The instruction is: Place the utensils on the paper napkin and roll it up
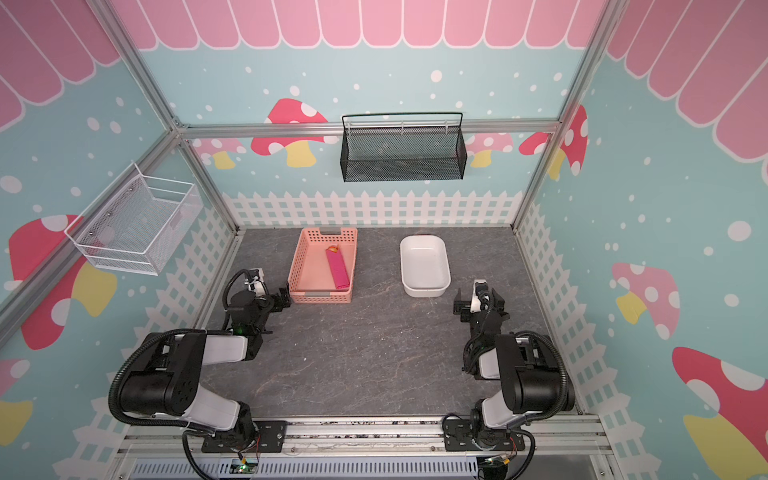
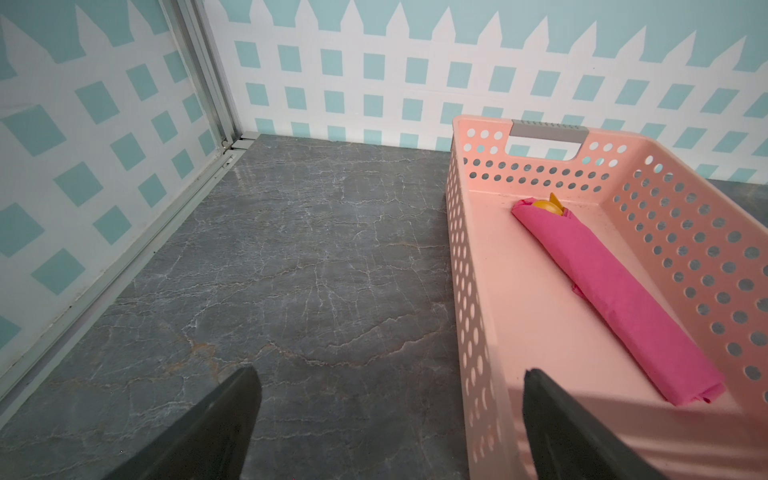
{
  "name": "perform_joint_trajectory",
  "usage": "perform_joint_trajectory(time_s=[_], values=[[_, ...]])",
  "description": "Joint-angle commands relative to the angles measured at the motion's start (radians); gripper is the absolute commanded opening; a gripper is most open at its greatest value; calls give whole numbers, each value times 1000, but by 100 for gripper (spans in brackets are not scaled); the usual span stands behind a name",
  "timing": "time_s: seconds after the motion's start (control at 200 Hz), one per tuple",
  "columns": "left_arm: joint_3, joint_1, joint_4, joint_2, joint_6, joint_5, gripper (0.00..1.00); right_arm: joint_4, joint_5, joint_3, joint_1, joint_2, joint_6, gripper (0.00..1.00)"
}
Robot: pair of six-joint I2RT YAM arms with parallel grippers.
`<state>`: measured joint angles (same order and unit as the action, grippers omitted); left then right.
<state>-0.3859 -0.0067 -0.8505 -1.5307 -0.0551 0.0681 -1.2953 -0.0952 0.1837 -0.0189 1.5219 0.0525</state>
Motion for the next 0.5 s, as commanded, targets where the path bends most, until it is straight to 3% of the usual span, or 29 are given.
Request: perform_joint_trajectory(time_s=[0.0, 0.1, 0.495], values=[[-13, -7, -15, -6, 17, 20, 100, -36, 29, 12, -3, 3, -31, 100], [-13, -7, -15, -6, 18, 21, 100, -15, 94, 25, -1, 7, -57, 100], [-13, -7, -15, -6, 17, 19, 100, -12, 95, 29, 0, 10, -61, 100]])
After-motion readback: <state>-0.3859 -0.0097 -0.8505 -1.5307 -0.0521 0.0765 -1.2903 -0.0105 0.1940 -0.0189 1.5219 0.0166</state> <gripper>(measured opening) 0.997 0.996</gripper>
